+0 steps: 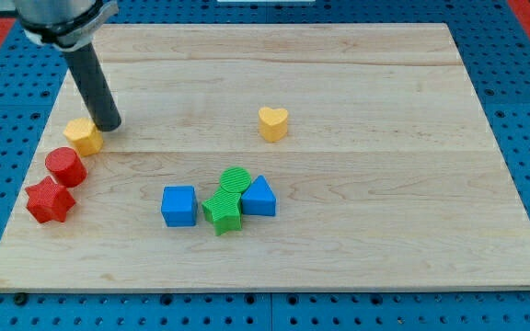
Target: Place the yellow hexagon parallel to the left of the yellow heart
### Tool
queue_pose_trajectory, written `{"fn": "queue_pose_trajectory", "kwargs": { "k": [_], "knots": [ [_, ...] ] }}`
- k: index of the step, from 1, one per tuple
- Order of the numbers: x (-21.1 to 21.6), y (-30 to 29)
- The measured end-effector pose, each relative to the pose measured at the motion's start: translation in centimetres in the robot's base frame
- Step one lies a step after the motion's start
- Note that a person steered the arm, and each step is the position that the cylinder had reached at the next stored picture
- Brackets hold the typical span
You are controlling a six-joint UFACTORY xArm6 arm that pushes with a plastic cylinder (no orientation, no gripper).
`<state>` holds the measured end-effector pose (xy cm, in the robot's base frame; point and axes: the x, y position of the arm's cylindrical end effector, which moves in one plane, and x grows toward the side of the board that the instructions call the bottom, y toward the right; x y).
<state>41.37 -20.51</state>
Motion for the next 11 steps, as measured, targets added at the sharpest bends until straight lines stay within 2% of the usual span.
{"fn": "queue_pose_trajectory", "kwargs": {
  "k": [2,3,4,5,7,8,9,10,11],
  "knots": [
    [0.7,3.3],
    [-4.5,-0.3],
    [-3.1,-9.5],
    [0.7,-8.2],
    [1.7,-0.1],
    [3.4,-1.3],
    [7.1,-1.0],
    [8.1,2.3],
    [4.3,2.8]
  ]
}}
